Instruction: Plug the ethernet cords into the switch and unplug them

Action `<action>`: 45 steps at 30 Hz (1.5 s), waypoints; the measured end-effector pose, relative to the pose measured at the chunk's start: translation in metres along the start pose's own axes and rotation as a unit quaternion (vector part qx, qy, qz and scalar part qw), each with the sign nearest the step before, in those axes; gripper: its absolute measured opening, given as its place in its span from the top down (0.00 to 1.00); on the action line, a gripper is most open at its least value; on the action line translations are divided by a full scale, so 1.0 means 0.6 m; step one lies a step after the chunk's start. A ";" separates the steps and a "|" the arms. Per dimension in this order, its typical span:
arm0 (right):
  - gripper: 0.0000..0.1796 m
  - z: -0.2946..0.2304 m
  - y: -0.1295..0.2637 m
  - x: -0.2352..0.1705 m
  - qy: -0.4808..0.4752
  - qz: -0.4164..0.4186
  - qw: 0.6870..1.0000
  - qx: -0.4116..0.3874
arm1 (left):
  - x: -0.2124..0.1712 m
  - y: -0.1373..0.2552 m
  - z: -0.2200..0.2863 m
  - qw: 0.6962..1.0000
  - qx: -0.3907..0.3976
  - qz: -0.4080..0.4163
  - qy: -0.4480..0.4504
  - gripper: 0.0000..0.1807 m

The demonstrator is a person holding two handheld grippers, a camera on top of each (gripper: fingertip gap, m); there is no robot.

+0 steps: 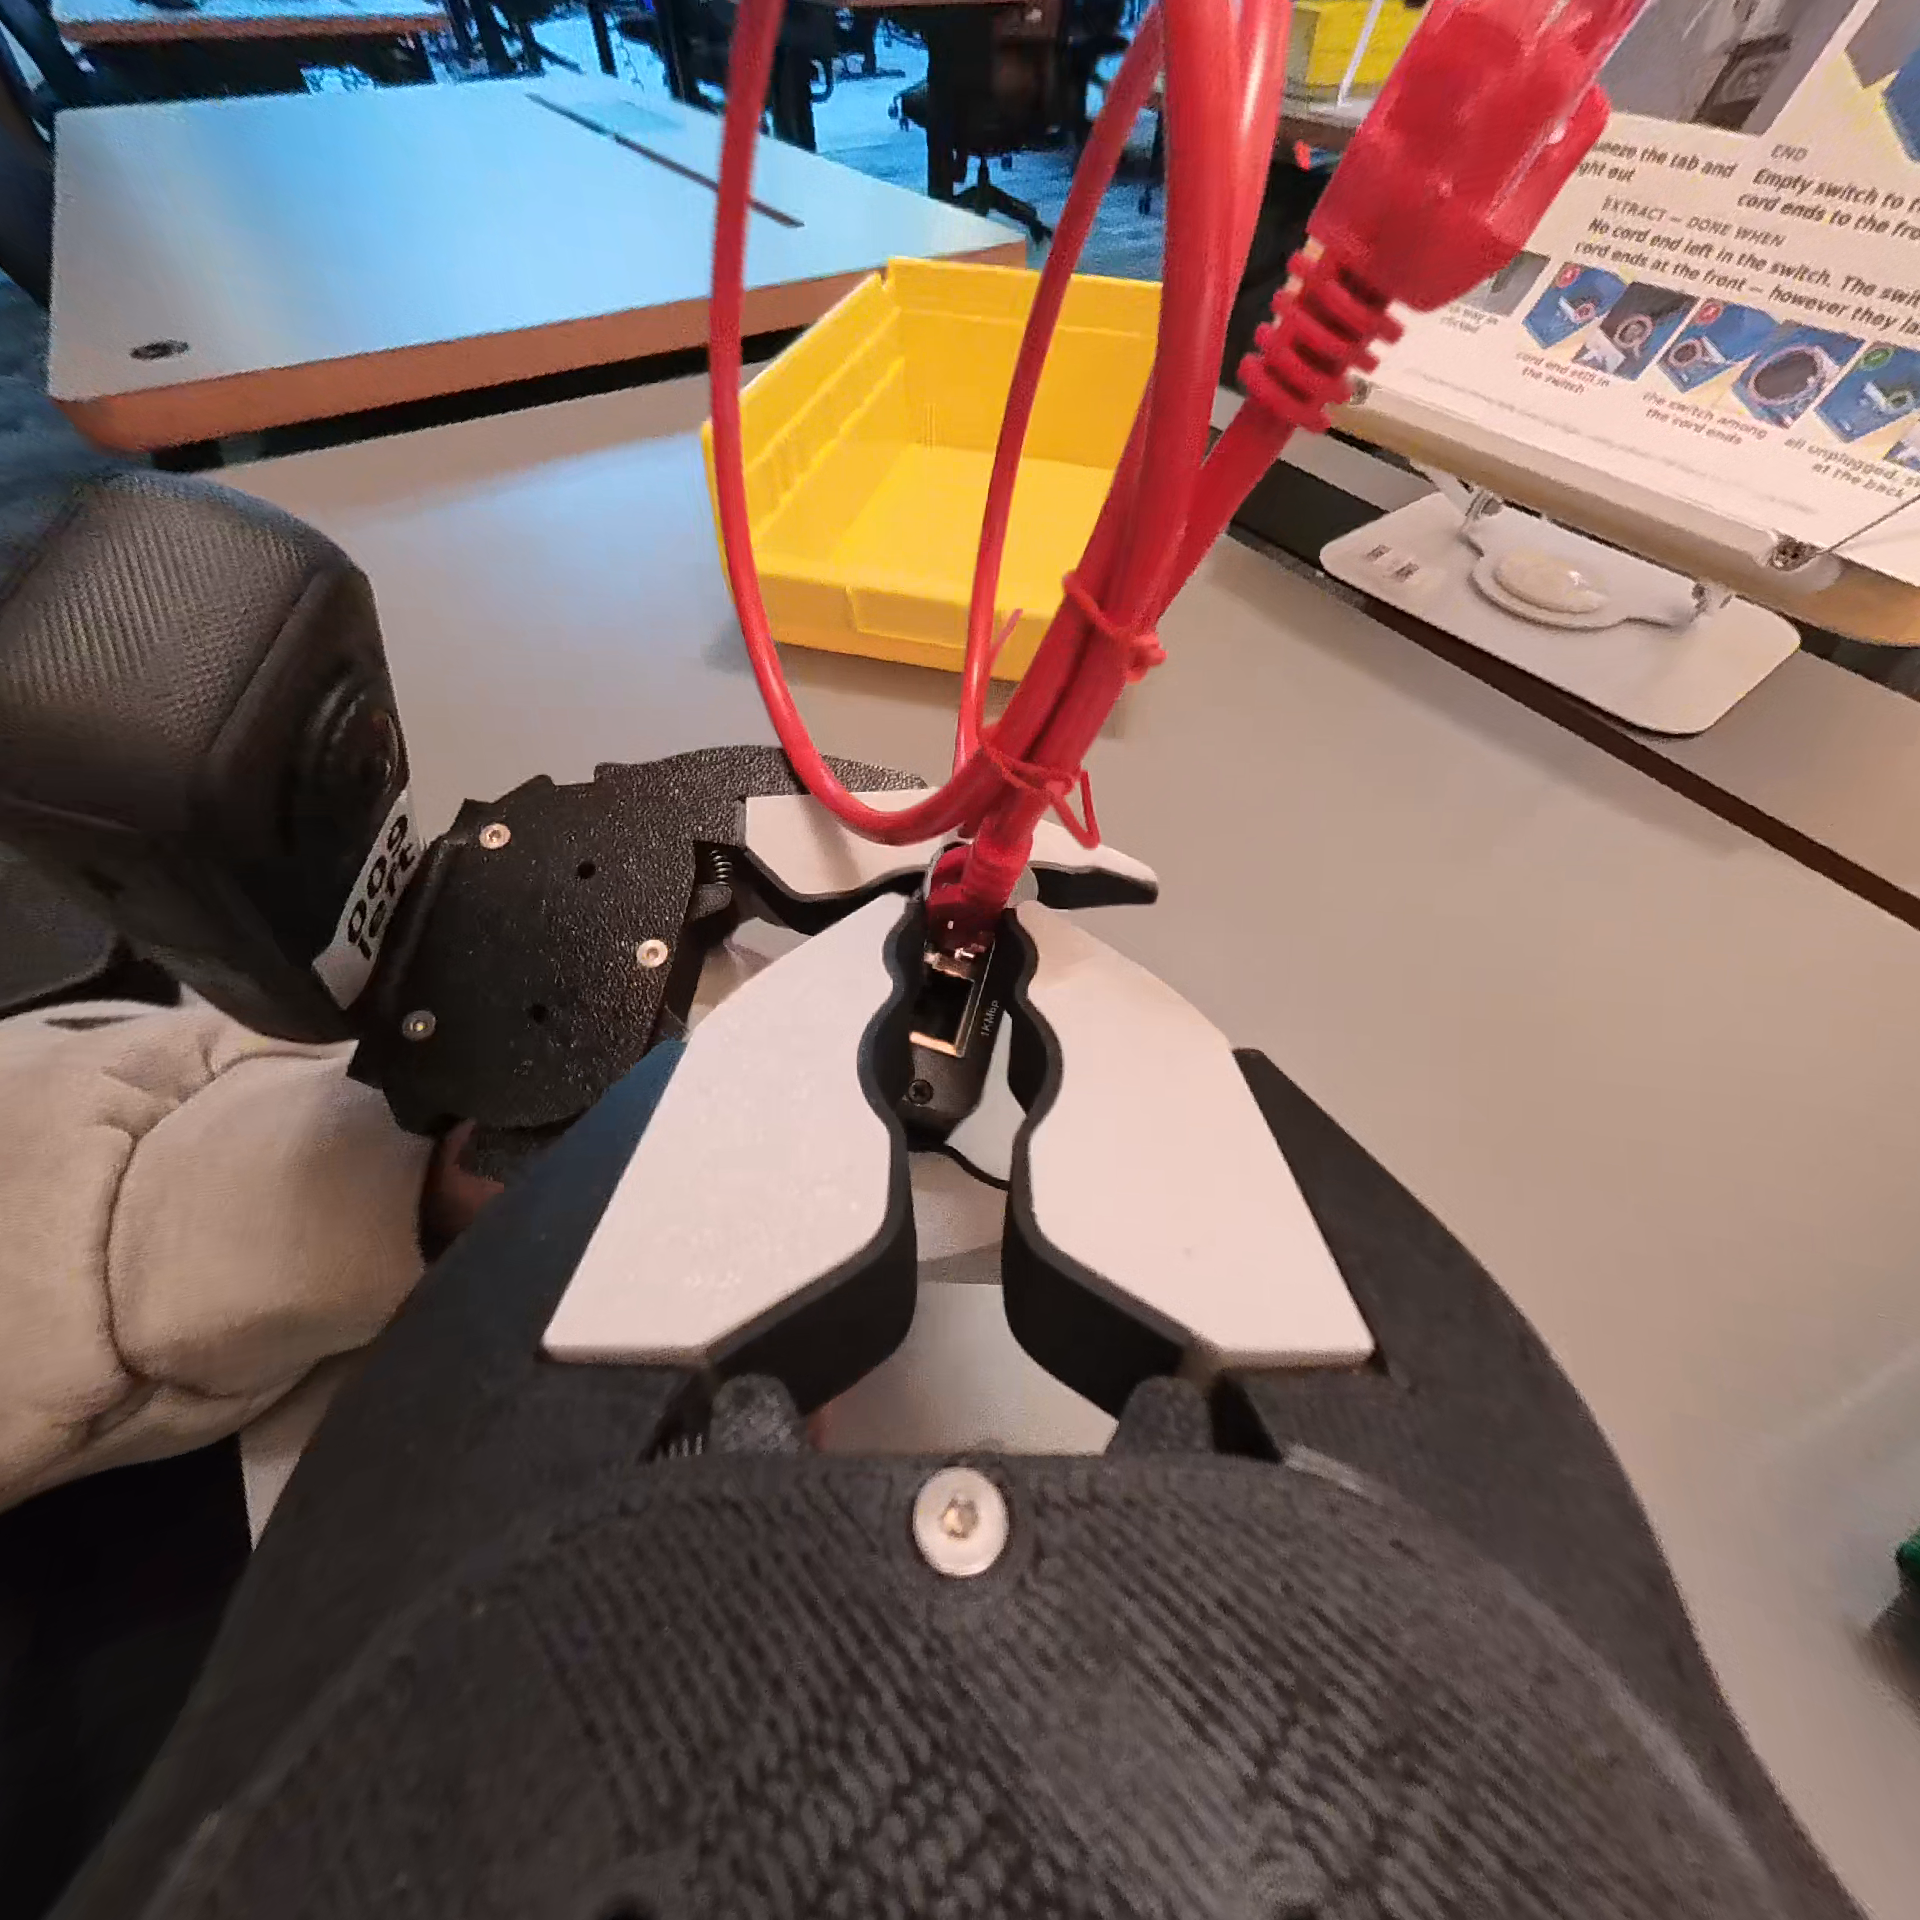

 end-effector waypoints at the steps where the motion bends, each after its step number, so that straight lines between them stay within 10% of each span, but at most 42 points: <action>1: 0.92 0.000 0.001 0.000 0.004 -0.008 1.000 -0.004 | 0.000 0.000 0.001 1.000 -0.010 -0.001 0.003 0.57; 13: 0.72 0.025 0.075 -0.009 -0.094 0.099 0.991 -0.002 | 0.007 0.009 -0.009 0.952 -0.206 0.080 0.211 0.58; 32: 0.49 0.014 0.055 -0.019 -0.056 0.055 0.994 -0.082 | 0.005 0.006 -0.007 0.946 -0.221 0.087 0.222 0.59; 39: 0.78 -0.014 0.032 -0.007 -0.093 0.085 0.992 -0.026 | 0.003 0.005 0.000 0.990 -0.101 0.047 0.085 0.59; 45: 0.80 -0.016 0.018 -0.019 -0.086 0.050 0.994 -0.037 | 0.004 0.005 0.006 0.998 -0.051 0.031 0.016 0.57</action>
Point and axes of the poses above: each gripper's, where its closed fingertips meet, y back along the fingers, x out of its top, z = x × y across the jaws, the point moved 7 cm from there along y, back along the fingers, and after that the axes turned 6 degrees about -z, right-handed, at the moved point
